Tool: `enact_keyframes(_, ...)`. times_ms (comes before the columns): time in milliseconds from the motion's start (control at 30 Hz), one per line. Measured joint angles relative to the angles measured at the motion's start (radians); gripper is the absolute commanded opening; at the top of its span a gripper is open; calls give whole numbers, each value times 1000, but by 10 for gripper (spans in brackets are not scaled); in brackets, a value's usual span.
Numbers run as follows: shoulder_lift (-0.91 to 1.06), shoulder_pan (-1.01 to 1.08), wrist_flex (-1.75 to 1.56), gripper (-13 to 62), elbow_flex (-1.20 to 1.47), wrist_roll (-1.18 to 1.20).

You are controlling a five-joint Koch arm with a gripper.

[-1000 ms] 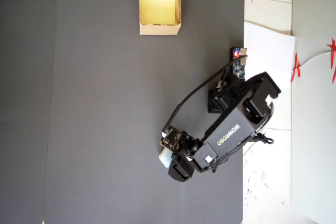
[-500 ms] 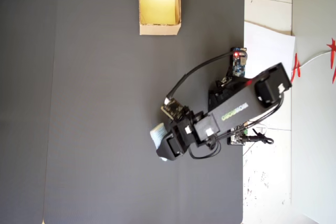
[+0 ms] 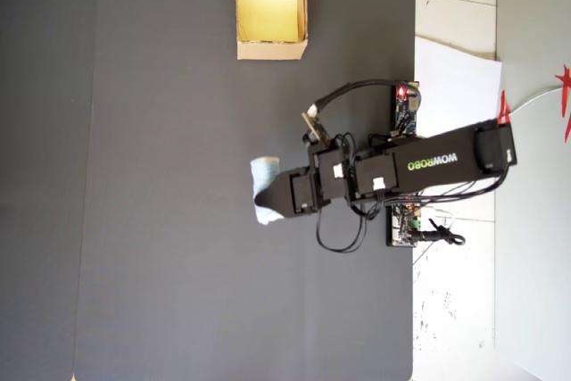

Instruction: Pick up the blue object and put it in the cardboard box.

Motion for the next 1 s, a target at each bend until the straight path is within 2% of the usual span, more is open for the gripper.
enact_keyframes(133, 8, 181, -95, 99, 0, 2)
enact_keyframes(533, 0, 528, -225, 99, -2, -95)
enact_keyframes(633, -124, 687, -238, 99, -115, -115)
enact_keyframes(1000, -413, 910, -256, 103, -324, -124)
